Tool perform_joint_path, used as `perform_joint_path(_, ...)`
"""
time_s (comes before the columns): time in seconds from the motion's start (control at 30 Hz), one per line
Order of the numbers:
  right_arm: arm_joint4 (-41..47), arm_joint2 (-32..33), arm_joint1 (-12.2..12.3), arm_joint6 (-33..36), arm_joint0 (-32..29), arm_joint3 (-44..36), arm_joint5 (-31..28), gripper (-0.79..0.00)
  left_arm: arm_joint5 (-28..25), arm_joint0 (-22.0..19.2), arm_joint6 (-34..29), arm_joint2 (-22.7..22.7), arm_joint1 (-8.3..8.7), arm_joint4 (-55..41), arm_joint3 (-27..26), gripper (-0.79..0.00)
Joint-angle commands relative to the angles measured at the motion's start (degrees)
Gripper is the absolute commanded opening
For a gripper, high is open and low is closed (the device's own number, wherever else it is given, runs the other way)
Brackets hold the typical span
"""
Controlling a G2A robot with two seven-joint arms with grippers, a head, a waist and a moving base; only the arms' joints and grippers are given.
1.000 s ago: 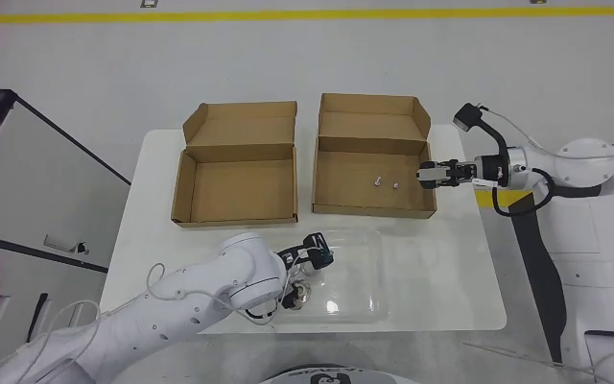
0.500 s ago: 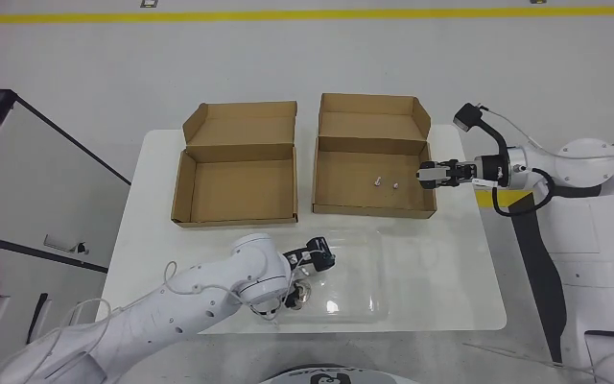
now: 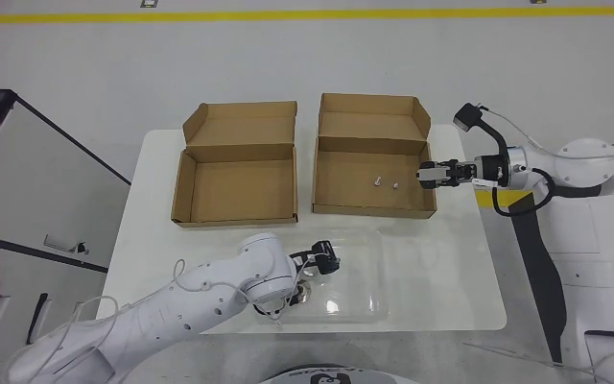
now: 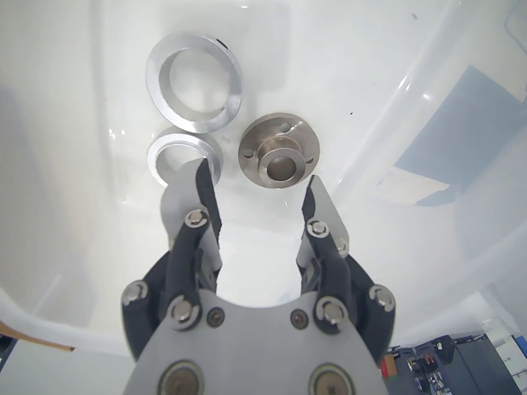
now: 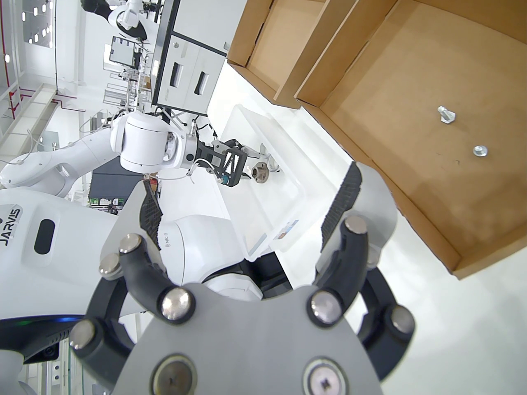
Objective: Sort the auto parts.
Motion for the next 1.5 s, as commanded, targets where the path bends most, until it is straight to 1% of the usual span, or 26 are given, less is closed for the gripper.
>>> perform_joint_path(0.0, 0.01, 0.0, 0.0, 0.0, 0.0, 0.0, 0.0, 0.0, -0.09, -0.13, -0.02, 0.17, -0.21, 0.02, 0.34, -0.394)
perform_joint_path(0.17, 0.01, 0.0, 0.0, 0.0, 0.0, 0.0, 0.0, 0.0, -0.56, -0.57, -0.2, 0.71, -0.86, -0.3, 1.18, -0.4)
perform_joint_path(0.3, 0.01, 0.0, 0.0, 0.0, 0.0, 0.0, 0.0, 0.0, -0.75, -0.84, -0.33, 1.09, -1.34, -0.56, 1.51, -0.431)
perform_joint_path(0.63, 0.01, 0.0, 0.0, 0.0, 0.0, 0.0, 0.0, 0.0, -1.41, -0.88, -0.49, 1.99, -2.25, -0.66, 2.05, -0.468)
perform_joint_path(0.77, 0.01, 0.0, 0.0, 0.0, 0.0, 0.0, 0.0, 0.0, -1.61, -1.02, -0.15, 1.91, -2.53, -0.87, 2.66, -0.462)
perform_joint_path(0.87, 0.01, 0.0, 0.0, 0.0, 0.0, 0.0, 0.0, 0.0, -1.76, -1.13, 0.01, 1.85, -2.72, -0.81, 2.95, -0.44)
perform_joint_path(1.17, 0.01, 0.0, 0.0, 0.0, 0.0, 0.0, 0.0, 0.0, -2.41, -1.66, -1.45, 1.91, -3.17, -0.06, 2.84, -0.44)
perform_joint_path(1.3, 0.01, 0.0, 0.0, 0.0, 0.0, 0.0, 0.0, 0.0, -2.69, -1.62, -2.41, 1.58, -3.14, -0.22, 2.06, -0.453)
perform_joint_path(1.47, 0.01, 0.0, 0.0, 0.0, 0.0, 0.0, 0.0, 0.0, -3.26, -1.31, -2.41, 1.69, -2.91, -0.16, 1.95, -0.449)
